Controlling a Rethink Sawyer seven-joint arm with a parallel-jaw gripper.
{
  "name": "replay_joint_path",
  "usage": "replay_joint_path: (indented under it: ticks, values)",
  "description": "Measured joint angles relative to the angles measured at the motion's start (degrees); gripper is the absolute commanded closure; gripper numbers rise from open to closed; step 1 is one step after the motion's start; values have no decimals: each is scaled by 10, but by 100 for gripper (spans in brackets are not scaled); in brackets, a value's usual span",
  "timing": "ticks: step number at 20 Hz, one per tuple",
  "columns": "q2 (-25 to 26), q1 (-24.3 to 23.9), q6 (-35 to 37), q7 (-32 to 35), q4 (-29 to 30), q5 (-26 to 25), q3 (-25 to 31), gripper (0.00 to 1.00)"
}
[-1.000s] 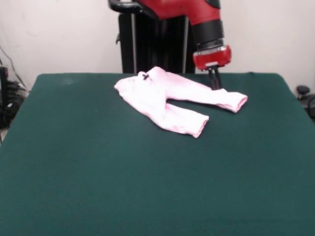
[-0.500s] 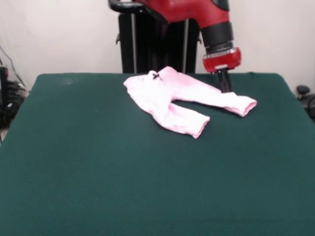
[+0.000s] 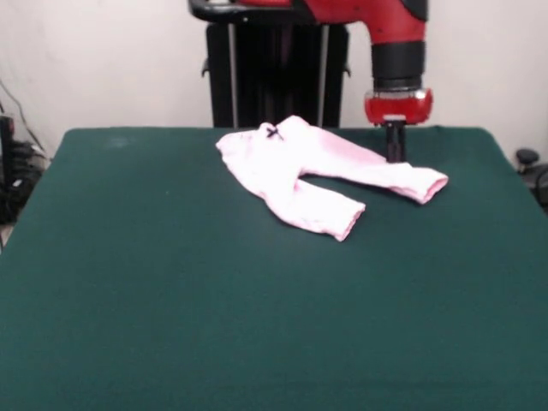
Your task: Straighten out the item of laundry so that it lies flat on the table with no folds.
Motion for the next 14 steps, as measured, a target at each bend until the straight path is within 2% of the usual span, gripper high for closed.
replay_joint_path:
  ticks: [3, 4, 5, 9, 14]
  values:
    - [-42, 50, 86, 0, -3, 79, -18, 100]
    - [-65, 78, 153, 0, -8, 122, -37, 100]
    - [-74, 87, 184, 0, -11, 135, -45, 100]
    - [-107, 101, 310, 0, -27, 152, -80, 100]
    - [-140, 78, 396, 0, -47, 137, -101, 100]
